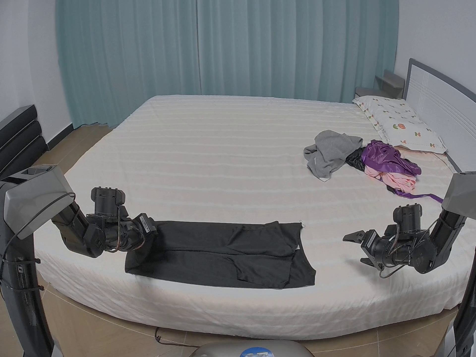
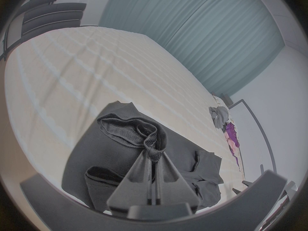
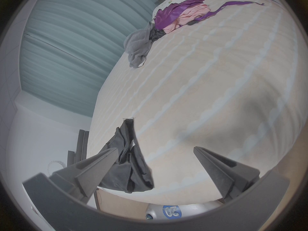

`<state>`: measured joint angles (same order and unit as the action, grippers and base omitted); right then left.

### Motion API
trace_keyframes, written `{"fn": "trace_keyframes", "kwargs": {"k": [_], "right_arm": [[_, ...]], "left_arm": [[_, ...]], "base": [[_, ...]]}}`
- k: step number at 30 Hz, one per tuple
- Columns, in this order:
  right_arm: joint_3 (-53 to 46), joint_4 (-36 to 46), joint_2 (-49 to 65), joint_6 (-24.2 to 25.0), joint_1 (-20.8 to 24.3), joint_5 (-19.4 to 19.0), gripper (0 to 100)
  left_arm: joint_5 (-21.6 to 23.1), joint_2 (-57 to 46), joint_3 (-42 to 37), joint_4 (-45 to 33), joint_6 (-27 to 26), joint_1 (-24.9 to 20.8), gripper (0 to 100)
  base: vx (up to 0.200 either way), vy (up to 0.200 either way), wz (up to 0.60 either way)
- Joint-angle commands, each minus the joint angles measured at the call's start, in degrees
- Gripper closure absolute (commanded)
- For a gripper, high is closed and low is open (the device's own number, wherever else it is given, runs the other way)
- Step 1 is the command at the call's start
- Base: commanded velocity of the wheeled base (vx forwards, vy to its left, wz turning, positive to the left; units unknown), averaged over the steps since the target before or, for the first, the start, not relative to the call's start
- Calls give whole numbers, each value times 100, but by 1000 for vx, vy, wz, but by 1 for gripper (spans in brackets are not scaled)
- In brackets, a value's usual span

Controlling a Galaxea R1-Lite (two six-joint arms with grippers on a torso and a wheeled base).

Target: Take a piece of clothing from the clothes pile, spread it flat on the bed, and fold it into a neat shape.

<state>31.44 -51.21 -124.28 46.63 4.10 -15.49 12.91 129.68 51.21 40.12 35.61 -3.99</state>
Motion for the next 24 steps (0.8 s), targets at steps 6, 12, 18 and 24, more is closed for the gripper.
{"fn": "trace_keyframes", "kwargs": {"k": [6,12,18,24], "right_arm": [[-41,-3,1,4,12,-6,0],[-59,-3,9,4,56,-6,0],[-59,-3,9,4,91,3,0],[-59,-3,1,4,100,-6,0]], "left_arm": [[-166,31,47,-39,7,-366,100],[-298,39,143,-136,25,-568,100],[-359,39,583,-707,51,-867,100],[-728,136,934,-892,166,-1183,100]], "base": [[0,-200,0],[0,-200,0],[0,-200,0],[0,-200,0]]}}
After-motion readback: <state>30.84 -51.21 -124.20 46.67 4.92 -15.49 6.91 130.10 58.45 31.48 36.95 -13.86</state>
